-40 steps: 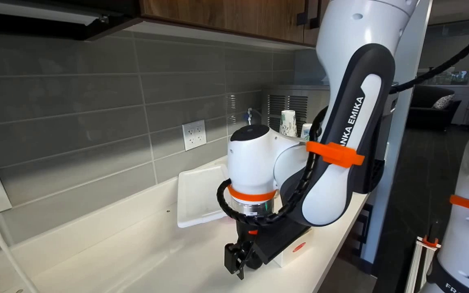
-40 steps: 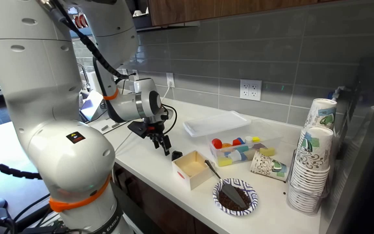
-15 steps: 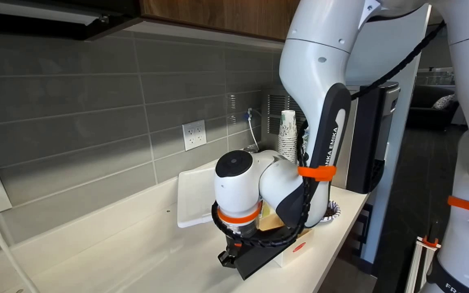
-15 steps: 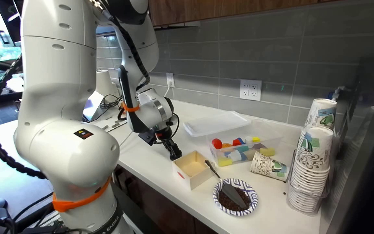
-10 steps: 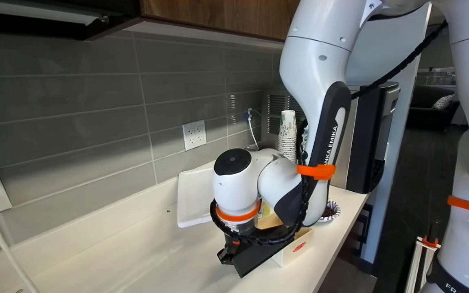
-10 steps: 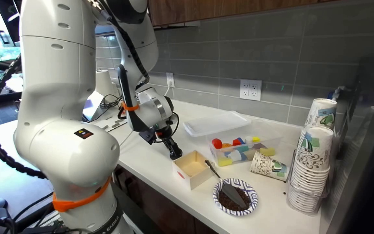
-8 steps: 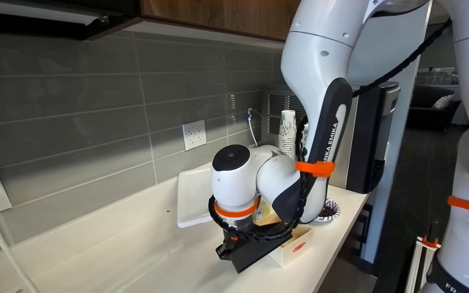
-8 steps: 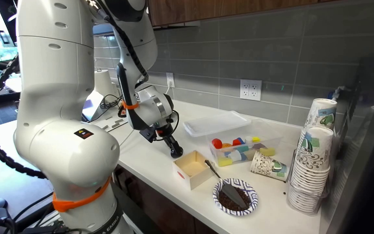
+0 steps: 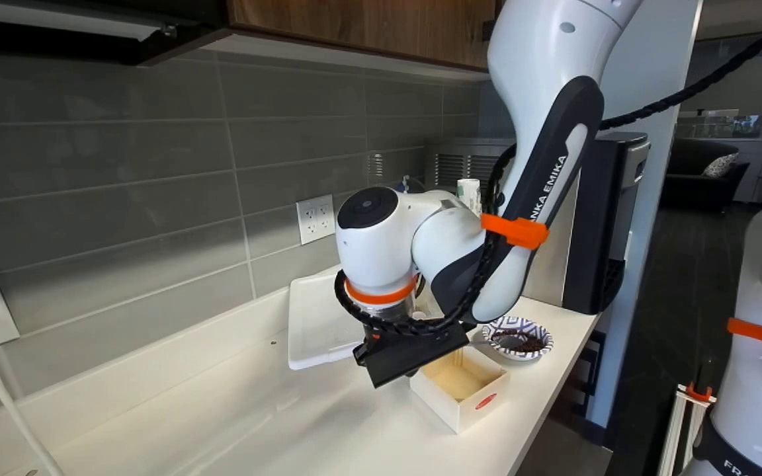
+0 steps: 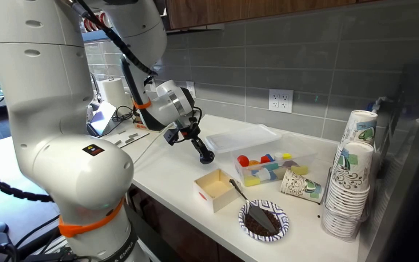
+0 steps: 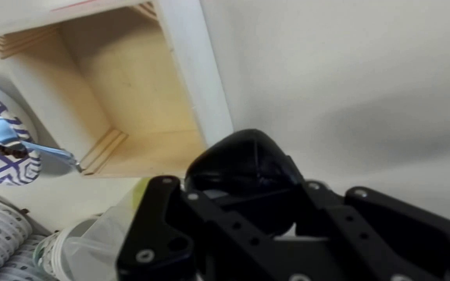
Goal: Put the black thing into the wooden box
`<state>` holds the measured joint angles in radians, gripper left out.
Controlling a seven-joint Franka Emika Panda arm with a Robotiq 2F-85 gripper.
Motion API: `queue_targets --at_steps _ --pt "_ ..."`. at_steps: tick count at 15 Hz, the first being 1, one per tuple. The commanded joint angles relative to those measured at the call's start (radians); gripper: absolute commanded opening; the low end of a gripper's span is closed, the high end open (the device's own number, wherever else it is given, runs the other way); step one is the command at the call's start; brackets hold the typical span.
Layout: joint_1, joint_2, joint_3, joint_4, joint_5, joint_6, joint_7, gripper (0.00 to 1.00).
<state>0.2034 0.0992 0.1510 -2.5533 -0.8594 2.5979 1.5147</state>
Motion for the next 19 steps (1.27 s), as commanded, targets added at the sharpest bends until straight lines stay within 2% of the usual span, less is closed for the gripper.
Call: queue_targets --at_steps 1,5,6,7,8,17,19 --pt "-0.024 -0.110 -0.020 -0.080 0.052 -0.051 -0.006 0.00" --pt "-0.066 -0.151 -0.044 -0.148 0.071 -0.057 -0.016 0.00" --pt "-0.074 -0.155 -0.048 -0.160 0.080 -0.051 -0.019 0.25" --pt "-0.080 -0.160 -0.050 -0.170 0.086 -0.052 -0.021 0.26" --pt "-0.085 -0.162 -0.051 -0.178 0.092 -0.051 -0.021 0.31" --pt "-0.081 -0.164 -0.031 -0.174 0.109 -0.066 -0.021 0.99" --pt "-0.082 -0.172 -0.029 -0.177 0.116 -0.062 -0.022 1.00"
